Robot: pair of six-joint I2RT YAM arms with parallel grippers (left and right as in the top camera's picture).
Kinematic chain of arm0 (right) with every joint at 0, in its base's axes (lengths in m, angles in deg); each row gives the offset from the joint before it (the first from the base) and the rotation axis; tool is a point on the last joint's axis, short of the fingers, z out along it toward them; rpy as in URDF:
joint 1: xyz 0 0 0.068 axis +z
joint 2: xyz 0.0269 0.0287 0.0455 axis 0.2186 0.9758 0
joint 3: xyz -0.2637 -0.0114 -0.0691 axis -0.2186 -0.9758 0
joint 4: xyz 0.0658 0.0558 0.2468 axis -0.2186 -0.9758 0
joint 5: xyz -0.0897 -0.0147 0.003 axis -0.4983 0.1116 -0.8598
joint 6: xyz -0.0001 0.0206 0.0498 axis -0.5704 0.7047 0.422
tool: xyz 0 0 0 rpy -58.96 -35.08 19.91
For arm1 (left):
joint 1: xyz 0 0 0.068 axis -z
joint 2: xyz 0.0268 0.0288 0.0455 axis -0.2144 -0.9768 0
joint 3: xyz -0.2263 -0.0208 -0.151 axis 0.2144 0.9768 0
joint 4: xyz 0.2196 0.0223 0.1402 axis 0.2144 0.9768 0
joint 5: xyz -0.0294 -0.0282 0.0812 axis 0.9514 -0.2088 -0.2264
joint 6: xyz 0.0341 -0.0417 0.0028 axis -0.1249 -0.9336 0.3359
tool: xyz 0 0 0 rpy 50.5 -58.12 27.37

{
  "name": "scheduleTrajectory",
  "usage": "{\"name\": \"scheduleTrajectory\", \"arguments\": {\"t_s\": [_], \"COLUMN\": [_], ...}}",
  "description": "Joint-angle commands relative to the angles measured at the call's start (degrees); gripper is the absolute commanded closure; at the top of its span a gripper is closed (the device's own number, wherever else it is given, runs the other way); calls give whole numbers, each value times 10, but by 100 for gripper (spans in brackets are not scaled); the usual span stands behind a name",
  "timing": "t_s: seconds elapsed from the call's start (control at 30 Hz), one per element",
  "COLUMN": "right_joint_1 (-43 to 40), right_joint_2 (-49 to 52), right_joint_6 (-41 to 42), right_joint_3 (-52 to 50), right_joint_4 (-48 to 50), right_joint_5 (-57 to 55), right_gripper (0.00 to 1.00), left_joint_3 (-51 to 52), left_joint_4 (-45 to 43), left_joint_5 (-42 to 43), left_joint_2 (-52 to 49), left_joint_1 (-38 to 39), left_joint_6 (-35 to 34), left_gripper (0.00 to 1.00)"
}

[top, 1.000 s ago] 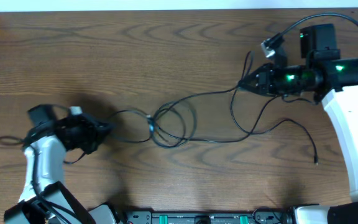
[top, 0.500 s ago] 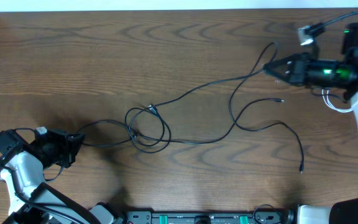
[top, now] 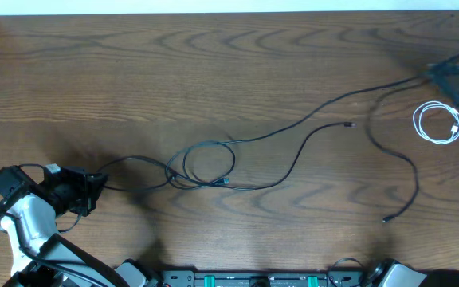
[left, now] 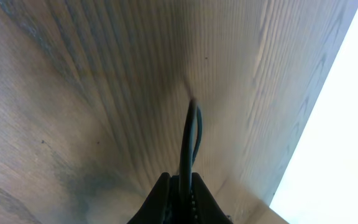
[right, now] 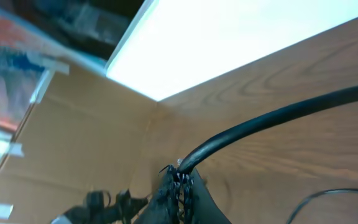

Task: Untangle cables

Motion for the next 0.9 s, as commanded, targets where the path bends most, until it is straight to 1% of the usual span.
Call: {"name": "scheduleTrajectory", "arguments": {"t_s": [0.0, 0.13, 0.33, 0.5, 0.57, 0.6, 0.63, 0.7, 0.77, 0.8, 0.87], "right_joint_1": [-33, -51, -49, -49, -49, -49, -49, -49, -49, -49, -49], "right_joint_2": [-7, -7, -7, -6, -6, -6, -6, -6, -6, -6, -6], "right_joint_6": [0, 20, 96, 211, 274, 299, 328, 353, 364, 367, 377], "right_joint_3": [2, 2, 2, 2, 2, 2, 2, 2, 2, 2, 2], "right_joint_4": [-11, -38, -84, -119, -137, -145, -154, -162, -165, -166, -168], "right_joint_5": [2, -104, -343, -601, -699, -730, -758, -779, -784, -787, -793], "right_gripper": [99, 99, 99, 99, 99, 99, 99, 99, 99, 99, 98], "left_joint_3": [3, 3, 3, 3, 3, 3, 3, 3, 3, 3, 3], "left_joint_4": [2, 2, -1, -1, -3, -3, -3, -6, -7, -7, -31], "left_joint_5": [-19, -23, -24, -41, -51, -60, -73, -85, -68, -29, 75], "left_joint_2": [-3, -3, -3, -3, -3, -3, -3, -3, -3, -3, -3], "left_joint_1": [-3, -3, -3, -3, -3, -3, -4, -5, -15, -26, -46], "left_joint_6": [8, 8, 8, 7, 7, 4, -8, -39, -95, -130, -168], "left_gripper": [93, 93, 92, 93, 93, 93, 92, 93, 93, 92, 92]}}
